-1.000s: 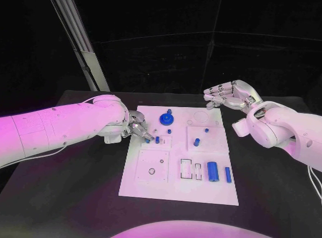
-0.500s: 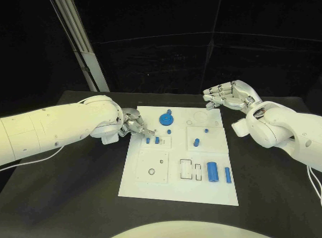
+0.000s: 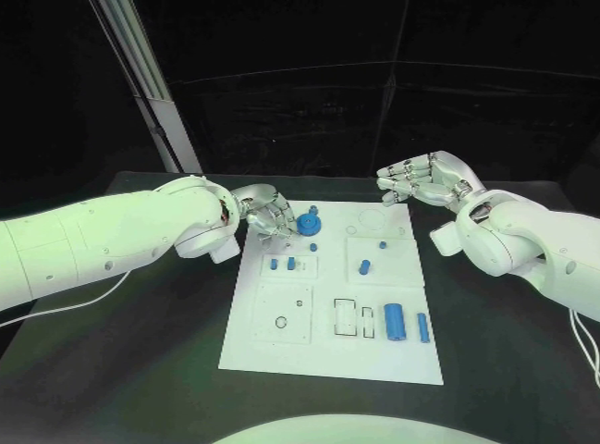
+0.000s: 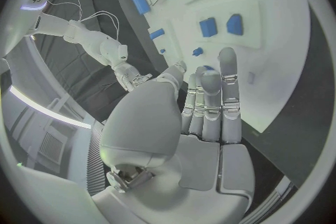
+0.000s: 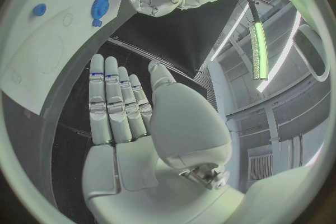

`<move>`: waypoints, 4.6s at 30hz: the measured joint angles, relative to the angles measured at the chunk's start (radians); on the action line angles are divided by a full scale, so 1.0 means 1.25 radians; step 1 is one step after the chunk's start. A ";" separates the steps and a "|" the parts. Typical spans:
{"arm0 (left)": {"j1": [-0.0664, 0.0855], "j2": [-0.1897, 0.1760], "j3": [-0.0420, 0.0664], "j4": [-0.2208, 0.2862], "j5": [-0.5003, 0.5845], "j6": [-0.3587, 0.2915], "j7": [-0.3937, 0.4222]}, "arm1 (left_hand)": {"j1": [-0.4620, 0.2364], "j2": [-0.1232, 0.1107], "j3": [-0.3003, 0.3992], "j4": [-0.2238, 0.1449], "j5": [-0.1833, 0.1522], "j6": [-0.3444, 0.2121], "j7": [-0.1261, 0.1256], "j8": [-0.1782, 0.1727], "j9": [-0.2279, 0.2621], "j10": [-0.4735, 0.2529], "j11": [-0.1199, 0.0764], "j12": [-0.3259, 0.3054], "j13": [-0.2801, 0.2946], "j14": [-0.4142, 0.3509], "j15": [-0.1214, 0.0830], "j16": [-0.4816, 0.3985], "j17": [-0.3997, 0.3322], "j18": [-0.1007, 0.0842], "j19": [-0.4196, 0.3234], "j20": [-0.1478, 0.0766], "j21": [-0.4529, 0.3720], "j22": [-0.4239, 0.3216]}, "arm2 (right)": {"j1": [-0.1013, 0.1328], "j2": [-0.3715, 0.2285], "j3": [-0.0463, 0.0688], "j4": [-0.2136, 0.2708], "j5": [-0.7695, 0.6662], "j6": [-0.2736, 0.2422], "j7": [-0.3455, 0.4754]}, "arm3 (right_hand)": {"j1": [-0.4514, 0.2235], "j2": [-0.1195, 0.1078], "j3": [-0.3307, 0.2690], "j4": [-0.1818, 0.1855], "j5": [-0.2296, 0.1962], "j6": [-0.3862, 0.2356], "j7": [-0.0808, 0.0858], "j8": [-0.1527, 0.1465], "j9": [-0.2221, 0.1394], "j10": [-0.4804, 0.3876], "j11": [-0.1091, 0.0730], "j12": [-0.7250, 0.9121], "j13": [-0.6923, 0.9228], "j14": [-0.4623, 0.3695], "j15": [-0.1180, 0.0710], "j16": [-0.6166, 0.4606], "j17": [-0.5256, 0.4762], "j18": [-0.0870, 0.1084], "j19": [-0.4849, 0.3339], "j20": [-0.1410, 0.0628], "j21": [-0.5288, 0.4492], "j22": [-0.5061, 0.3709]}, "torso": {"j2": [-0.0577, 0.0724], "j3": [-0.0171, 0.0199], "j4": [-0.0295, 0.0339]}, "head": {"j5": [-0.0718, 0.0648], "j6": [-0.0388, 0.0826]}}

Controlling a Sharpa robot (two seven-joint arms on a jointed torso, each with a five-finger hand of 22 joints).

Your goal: Assemble the parts on the task board

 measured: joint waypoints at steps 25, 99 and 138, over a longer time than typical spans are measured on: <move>-0.006 0.104 -0.028 -0.072 -0.369 -0.072 0.161 | 0.007 -0.087 0.089 -0.078 -0.016 0.160 0.005 -0.270 -0.215 0.035 0.016 -0.288 -0.313 0.183 0.011 0.313 0.299 -0.013 0.200 0.000 0.235 0.188 | 0.000 0.007 0.000 -0.002 0.000 0.000 0.000 | 0.000 0.000 0.000 0.000 0.000 0.000 0.000 0.000 0.000 -0.003 -0.003 0.000 0.000 0.000 0.000 0.000 -0.001 0.000 0.000 0.000 0.000 0.000 | 0.000 0.0006 -0.0008 | -0.011 0.004; -0.023 0.193 -0.023 -0.169 -0.424 0.033 0.115 | 0.034 -0.027 0.221 -0.150 -0.037 0.288 -0.015 -0.307 -0.230 0.175 -0.010 -0.350 -0.348 0.185 -0.010 0.325 0.286 -0.037 0.222 -0.016 0.356 0.316 | 0.000 0.017 0.000 -0.002 0.000 0.002 0.000 | 0.000 0.000 0.000 0.000 0.000 0.000 0.000 0.000 0.000 -0.006 0.000 0.003 0.000 0.000 0.000 0.000 -0.002 0.000 0.000 0.000 0.000 -0.001 | -0.001 0.0010 0.0002 | -0.012 -0.003; -0.027 0.000 0.003 -0.023 -0.392 -0.051 0.125 | 0.006 -0.040 0.280 -0.187 -0.036 0.309 -0.014 -0.324 -0.231 0.199 -0.009 -0.375 -0.345 0.185 -0.009 0.332 0.282 -0.037 0.225 -0.018 0.382 0.346 | 0.000 0.012 0.000 -0.006 0.000 0.003 0.000 | -0.004 0.004 0.000 0.000 0.000 -0.003 0.003 0.000 0.000 -0.006 0.000 0.003 0.000 0.000 0.000 0.000 -0.003 0.000 0.003 0.003 -0.004 -0.002 | -0.001 0.0000 0.0016 | -0.006 0.005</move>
